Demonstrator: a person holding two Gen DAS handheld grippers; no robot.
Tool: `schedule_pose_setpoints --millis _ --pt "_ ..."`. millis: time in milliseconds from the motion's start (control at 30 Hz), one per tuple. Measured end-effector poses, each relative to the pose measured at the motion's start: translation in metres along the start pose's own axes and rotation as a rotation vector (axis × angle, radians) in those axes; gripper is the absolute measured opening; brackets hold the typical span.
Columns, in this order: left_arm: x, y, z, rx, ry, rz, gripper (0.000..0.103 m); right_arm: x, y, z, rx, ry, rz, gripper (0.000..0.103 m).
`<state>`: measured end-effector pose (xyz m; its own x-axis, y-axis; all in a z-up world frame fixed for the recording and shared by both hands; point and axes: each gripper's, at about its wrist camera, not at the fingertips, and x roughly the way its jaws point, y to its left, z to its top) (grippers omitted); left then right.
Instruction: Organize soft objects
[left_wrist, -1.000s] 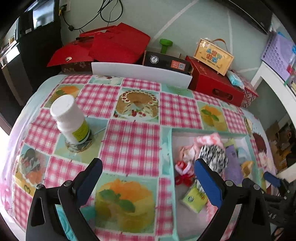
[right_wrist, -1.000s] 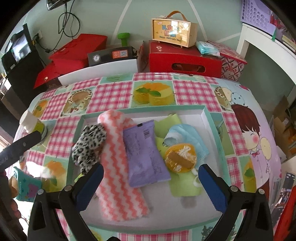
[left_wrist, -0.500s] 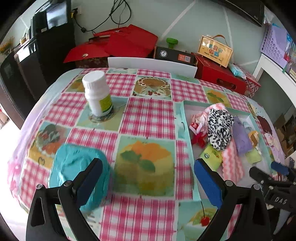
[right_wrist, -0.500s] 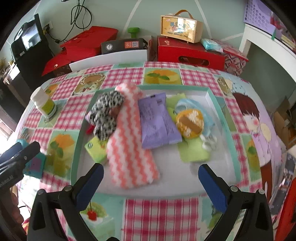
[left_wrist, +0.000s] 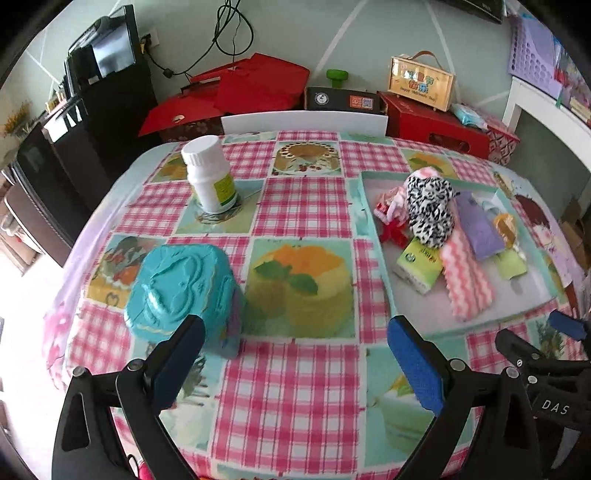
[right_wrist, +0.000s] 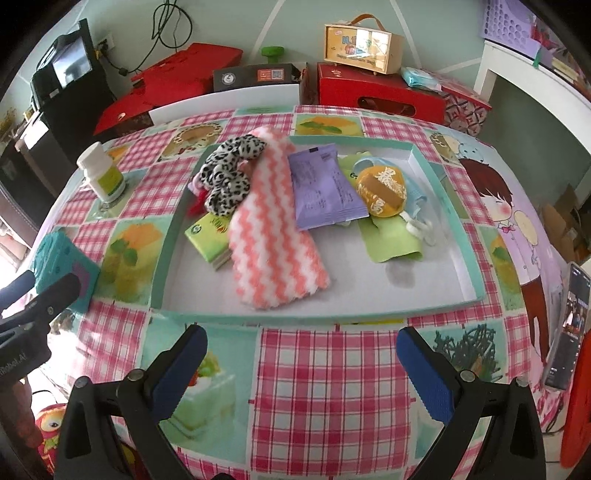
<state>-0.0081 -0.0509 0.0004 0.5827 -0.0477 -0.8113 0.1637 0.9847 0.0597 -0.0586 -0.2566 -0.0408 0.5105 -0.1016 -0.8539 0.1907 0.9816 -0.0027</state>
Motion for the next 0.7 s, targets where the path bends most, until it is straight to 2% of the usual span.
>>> schedule_pose_setpoints --millis 200,333,400,500,700 --pt "-0.003 0.007 -0.009 -0.005 0.011 0.037 0.099 -0.003 0.003 -0.003 -0.018 -0.026 -0.010 0.103" --pt "0.005 0.013 -0.017 -0.018 0.045 0.064 0.099 -0.004 0.003 -0.004 -0.012 -0.033 -0.010 0.103" --pt "0.008 0.018 -0.019 -0.042 0.070 0.058 0.099 -0.006 0.002 -0.004 -0.005 -0.045 -0.014 0.103" --pt "0.007 0.023 -0.020 -0.068 0.057 0.045 0.099 -0.008 -0.001 -0.005 0.010 -0.057 -0.021 0.103" --pt "0.012 0.025 -0.023 -0.086 0.081 0.034 0.099 -0.011 -0.003 -0.005 0.020 -0.075 -0.026 0.103"
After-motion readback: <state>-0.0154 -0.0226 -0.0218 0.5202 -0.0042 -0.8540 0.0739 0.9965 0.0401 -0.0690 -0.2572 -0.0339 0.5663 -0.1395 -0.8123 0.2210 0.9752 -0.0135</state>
